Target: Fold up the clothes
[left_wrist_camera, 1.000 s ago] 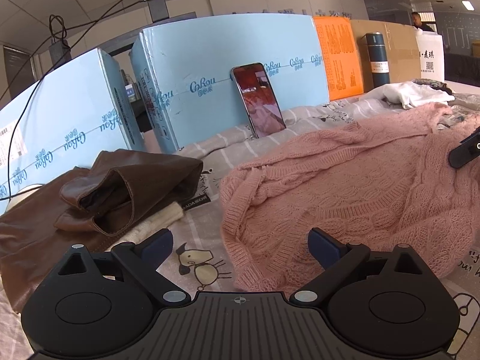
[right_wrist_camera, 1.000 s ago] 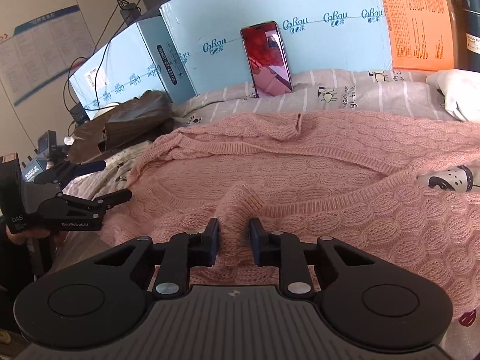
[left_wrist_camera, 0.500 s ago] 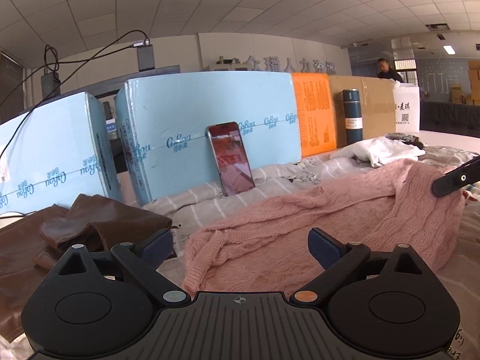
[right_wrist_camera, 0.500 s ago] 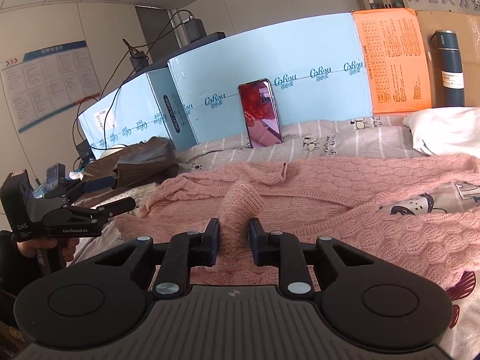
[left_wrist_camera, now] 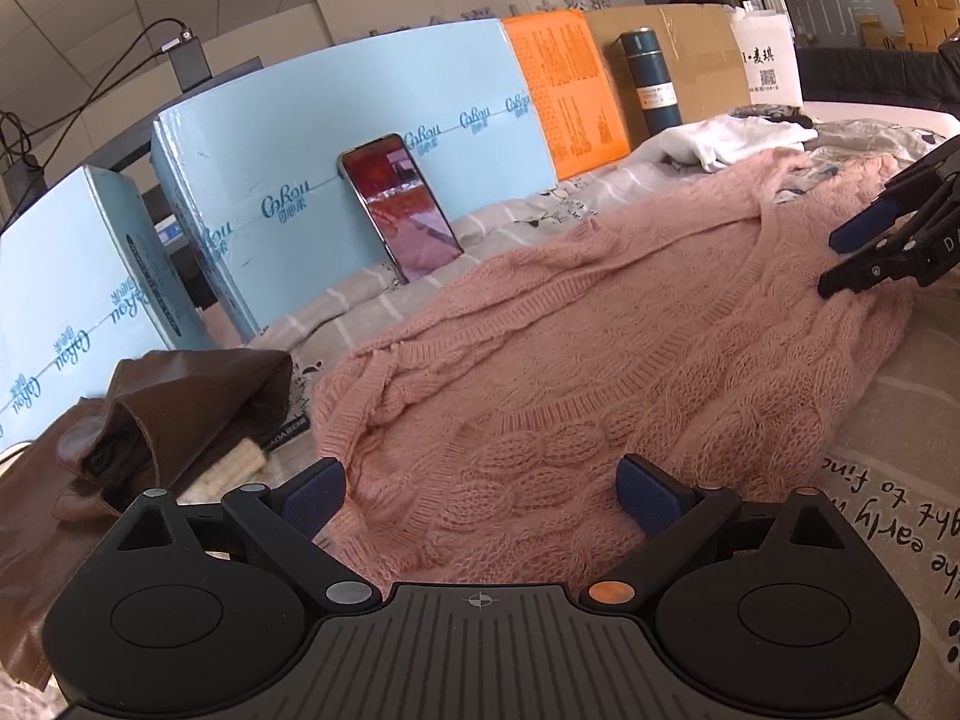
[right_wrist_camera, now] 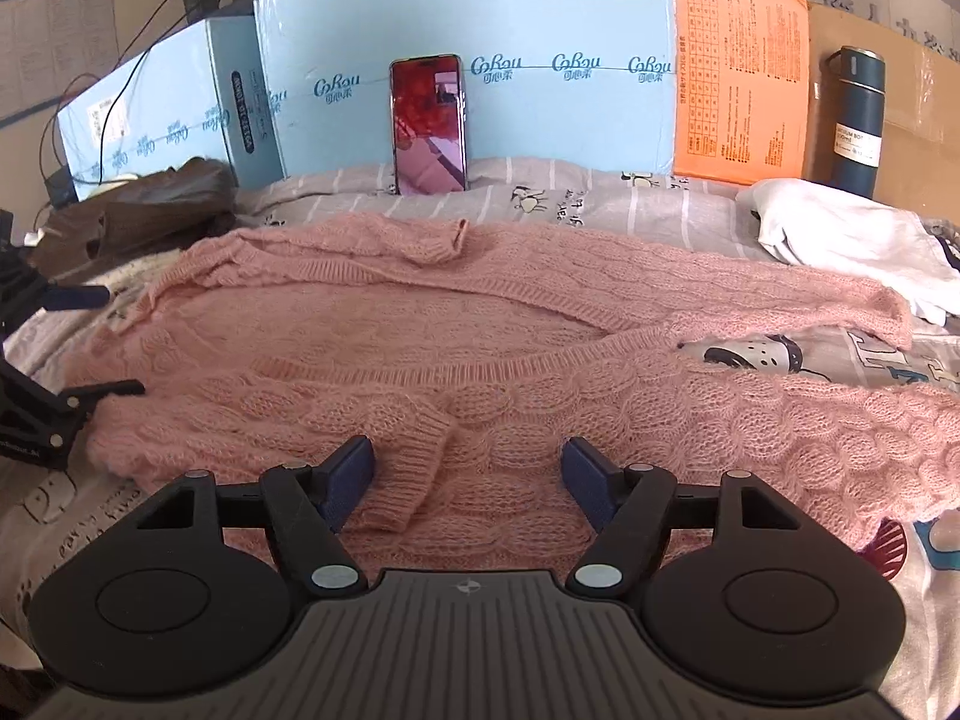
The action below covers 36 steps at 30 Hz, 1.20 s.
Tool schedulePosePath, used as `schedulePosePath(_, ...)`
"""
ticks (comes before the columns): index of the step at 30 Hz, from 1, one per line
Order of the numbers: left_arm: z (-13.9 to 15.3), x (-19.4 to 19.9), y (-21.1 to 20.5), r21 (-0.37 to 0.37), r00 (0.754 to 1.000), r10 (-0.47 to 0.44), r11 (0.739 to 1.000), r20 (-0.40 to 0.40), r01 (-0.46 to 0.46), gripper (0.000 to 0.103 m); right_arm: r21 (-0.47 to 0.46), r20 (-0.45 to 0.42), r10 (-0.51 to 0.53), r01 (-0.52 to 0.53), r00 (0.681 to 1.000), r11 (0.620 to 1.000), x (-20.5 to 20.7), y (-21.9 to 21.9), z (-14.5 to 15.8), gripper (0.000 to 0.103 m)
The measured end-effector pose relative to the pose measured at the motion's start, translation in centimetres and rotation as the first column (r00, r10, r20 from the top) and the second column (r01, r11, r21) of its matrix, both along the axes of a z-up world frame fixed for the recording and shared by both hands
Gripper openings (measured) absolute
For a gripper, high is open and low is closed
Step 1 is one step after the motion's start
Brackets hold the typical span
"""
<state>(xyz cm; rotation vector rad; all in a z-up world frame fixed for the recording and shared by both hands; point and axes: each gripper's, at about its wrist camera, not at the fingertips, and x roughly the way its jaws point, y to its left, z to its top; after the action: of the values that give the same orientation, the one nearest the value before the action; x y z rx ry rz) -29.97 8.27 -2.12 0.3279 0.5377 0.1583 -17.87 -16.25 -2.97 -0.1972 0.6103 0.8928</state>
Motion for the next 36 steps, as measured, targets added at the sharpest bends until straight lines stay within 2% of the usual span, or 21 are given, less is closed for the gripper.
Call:
schedulePosePath(3,1.5,0.3,0.6,0.01,0.998,0.033,0.999,0.06,-0.034,0.099,0.029,0.021,0.078,-0.079,0.997,0.996,0.9,-0.7,0.3,0.071)
schedulePosePath(6,3.2,1.9,1.3,0.021,0.992,0.052,0.998,0.113,-0.055,0.099,0.123,0.028,0.094,-0.096,0.995,0.988,3.4,-0.7,2.6,0.072)
schedulePosePath(10,4.3,6.2,2.0,0.024,0.99,0.058,0.998,0.127,-0.062,0.099,0.228,-0.036,0.041,-0.031,0.999,0.973,8.6,2.7,4.8,0.071)
schedulePosePath(14,4.6,10.9,1.9,0.033,0.991,0.048,0.998,0.126,-0.053,0.099,0.148,-0.096,-0.077,0.091,0.992,0.985,12.5,8.0,3.8,0.068)
schedulePosePath(17,4.2,14.2,2.1,-0.016,0.995,0.02,1.0,0.101,-0.018,0.099,0.088,-0.017,-0.084,0.085,0.996,0.992,13.0,10.8,2.7,0.068)
schedulePosePath(21,1.7,17.9,2.1,-0.018,0.999,0.029,0.999,0.021,-0.028,0.099,0.041,-0.002,-0.057,0.057,0.998,0.998,13.4,12.2,1.5,0.069)
schedulePosePath(27,-0.8,18.7,3.1,-0.059,0.997,0.026,0.998,-0.074,-0.031,0.1,-0.039,0.013,-0.042,0.042,0.999,0.998,13.9,13.6,-0.2,0.073)
schedulePosePath(31,-0.9,18.3,3.6,-0.082,0.995,0.022,0.996,-0.1,-0.03,0.102,-0.081,0.065,-0.055,0.06,0.996,0.995,13.8,13.9,-0.4,0.078)
schedulePosePath(36,-0.6,18.2,4.0,-0.117,0.995,0.004,0.993,-0.096,-0.016,0.102,-0.08,0.051,-0.079,0.083,0.996,0.993,14.3,13.6,-0.5,0.082)
